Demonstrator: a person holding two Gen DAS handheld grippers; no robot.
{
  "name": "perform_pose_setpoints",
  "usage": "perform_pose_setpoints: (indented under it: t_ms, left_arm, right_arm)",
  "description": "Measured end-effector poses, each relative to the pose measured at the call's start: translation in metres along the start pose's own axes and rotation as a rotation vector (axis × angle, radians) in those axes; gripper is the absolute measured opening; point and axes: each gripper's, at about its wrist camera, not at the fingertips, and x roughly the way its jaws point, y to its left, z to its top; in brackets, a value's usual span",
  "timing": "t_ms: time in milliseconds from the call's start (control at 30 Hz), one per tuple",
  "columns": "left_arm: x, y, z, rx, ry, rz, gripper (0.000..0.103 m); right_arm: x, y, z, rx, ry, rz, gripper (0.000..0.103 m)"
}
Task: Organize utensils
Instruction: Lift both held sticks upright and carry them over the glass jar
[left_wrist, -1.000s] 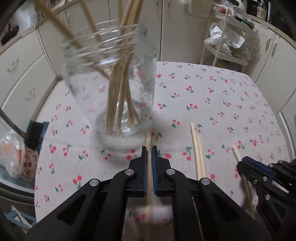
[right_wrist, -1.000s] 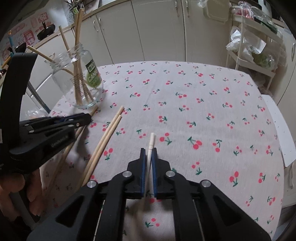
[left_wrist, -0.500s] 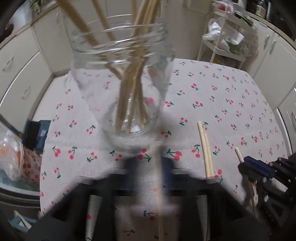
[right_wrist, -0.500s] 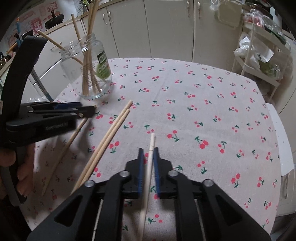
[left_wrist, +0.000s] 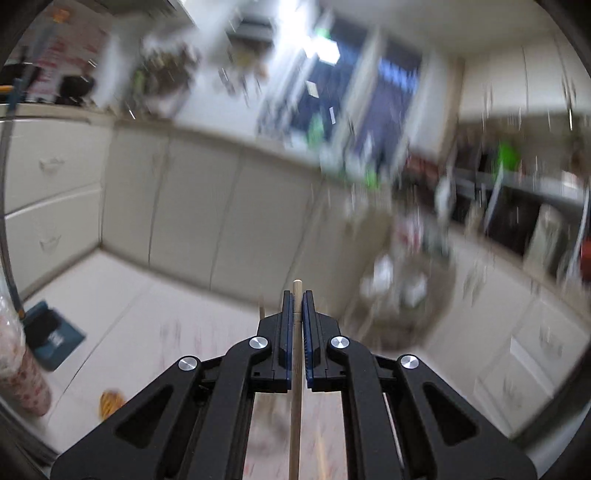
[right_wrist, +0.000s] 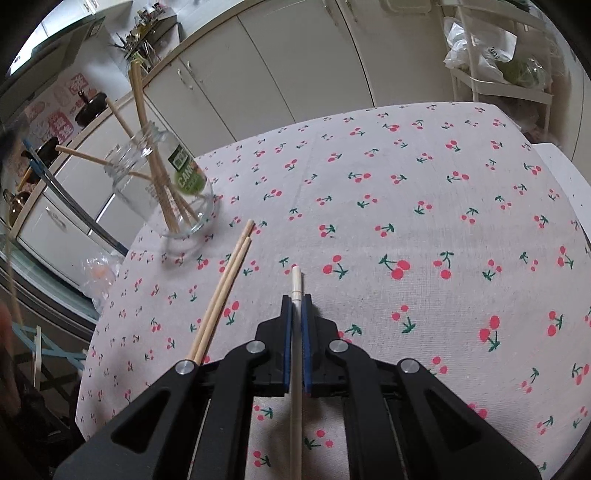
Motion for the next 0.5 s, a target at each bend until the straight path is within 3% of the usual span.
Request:
perform_pose_setpoints:
  t_ms: [133, 233, 500]
  left_arm:
    - [0.002, 0.003, 0.028, -0.088, -0.208, 0.058, 0.005]
    - [0.019, -0.002, 0.034, -0.114, -0.300, 0.114, 0.005]
    - [0.058, -0.010, 0.021, -0.139, -0.384, 0.173, 0.005]
  right_arm:
    - [-0.001, -0.003, 0.001, 0.014, -0.013, -0.001, 0.006]
    - [-0.003, -0.005, 0.001, 0.024, -0.024, -0.002, 0.006]
    - [-0.003, -0.002, 0.001, 0.010, -0.029, -0.008, 0.006]
